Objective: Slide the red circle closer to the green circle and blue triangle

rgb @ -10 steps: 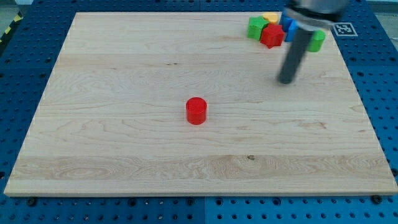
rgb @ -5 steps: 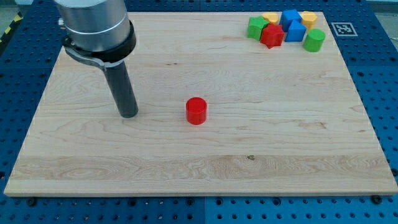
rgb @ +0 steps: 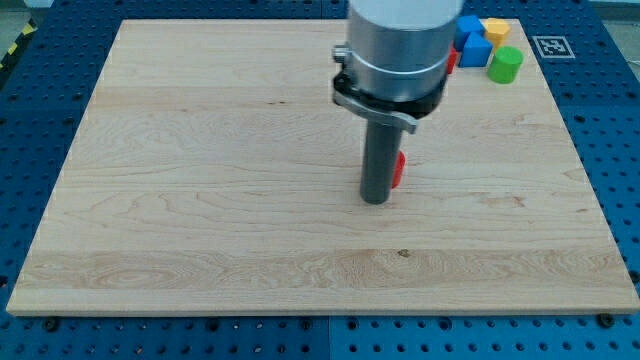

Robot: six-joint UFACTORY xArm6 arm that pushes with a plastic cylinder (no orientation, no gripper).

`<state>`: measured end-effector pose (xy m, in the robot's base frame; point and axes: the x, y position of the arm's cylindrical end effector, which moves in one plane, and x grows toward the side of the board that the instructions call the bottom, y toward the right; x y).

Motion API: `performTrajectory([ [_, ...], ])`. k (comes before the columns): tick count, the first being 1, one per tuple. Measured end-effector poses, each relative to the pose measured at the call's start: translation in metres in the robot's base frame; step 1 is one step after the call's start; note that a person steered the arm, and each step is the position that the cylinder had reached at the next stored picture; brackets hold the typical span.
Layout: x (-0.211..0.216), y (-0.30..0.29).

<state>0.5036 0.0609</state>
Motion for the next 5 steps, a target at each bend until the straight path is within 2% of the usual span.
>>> performTrajectory([
  [2, -0.011, 0.003],
  [5, -0.057, 0.016],
])
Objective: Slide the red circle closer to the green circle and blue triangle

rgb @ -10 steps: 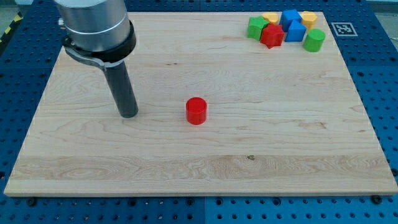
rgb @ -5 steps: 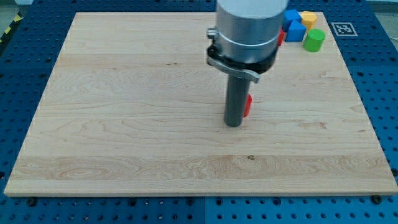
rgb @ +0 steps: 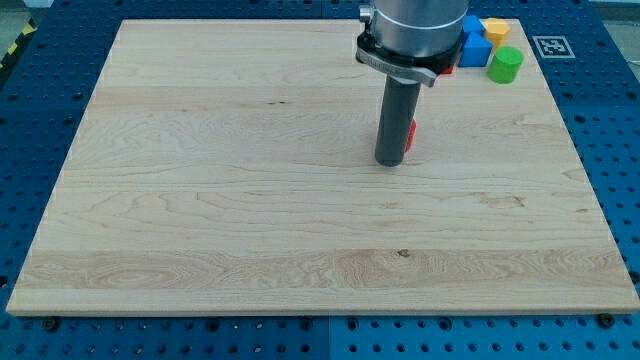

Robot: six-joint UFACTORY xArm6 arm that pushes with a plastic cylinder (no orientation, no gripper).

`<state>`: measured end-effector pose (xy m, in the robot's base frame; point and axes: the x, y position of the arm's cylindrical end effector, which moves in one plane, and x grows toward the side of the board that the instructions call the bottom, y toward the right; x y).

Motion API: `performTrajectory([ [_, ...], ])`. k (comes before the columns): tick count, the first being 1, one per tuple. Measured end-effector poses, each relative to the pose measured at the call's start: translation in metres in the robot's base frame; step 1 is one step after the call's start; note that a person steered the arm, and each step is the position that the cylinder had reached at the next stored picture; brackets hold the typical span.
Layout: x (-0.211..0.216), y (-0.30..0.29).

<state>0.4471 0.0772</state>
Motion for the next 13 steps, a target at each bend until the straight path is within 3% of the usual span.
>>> performTrajectory([
  [3, -0.060, 0.029],
  [6, -0.070, 0.042],
  [8, -0.091, -0.011],
  [9, -0.091, -0.006],
  [13, -0.110, 0.092],
])
